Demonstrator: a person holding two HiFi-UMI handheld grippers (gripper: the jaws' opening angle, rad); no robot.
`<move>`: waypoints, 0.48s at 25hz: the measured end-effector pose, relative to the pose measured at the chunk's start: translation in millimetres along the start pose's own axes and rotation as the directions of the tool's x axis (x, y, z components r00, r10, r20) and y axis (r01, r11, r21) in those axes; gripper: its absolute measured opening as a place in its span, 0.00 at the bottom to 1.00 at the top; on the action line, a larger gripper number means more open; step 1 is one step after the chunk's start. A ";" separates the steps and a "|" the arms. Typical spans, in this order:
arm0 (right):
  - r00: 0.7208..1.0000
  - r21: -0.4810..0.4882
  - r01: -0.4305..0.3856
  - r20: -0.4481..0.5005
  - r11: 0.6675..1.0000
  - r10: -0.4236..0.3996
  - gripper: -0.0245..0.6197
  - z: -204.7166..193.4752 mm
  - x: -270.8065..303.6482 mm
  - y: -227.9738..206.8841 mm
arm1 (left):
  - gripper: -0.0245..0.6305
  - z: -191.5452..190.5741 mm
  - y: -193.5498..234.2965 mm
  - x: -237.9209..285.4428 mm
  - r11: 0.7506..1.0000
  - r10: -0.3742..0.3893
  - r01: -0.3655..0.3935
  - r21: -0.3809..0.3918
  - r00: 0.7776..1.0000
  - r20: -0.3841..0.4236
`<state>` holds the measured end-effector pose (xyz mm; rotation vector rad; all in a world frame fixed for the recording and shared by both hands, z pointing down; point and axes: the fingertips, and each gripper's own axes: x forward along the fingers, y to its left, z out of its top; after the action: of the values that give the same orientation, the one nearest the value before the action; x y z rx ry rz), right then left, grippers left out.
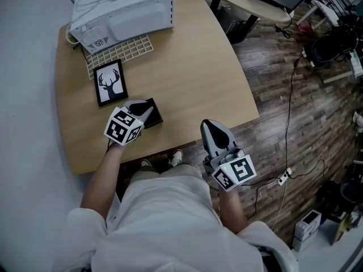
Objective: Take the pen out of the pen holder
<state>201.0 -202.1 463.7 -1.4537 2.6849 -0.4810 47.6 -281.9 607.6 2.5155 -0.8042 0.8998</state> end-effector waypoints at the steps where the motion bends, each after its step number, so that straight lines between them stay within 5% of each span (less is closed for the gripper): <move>1: 1.000 -0.005 -0.002 -0.004 1.000 0.002 0.04 0.5 0.2 3.5 | 0.13 0.5 0.4 -0.9 1.000 -0.003 0.003 -0.007 1.000 0.011; 12: 1.000 -0.041 0.017 -0.018 0.999 -0.018 0.04 0.5 -2.3 41.0 | 0.13 4.5 7.8 -28.7 0.999 0.013 -0.008 -0.039 0.991 0.136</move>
<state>169.2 -179.5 450.8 -1.4915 2.7140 -0.4443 26.5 -278.9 586.3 2.5632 -0.8685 0.7140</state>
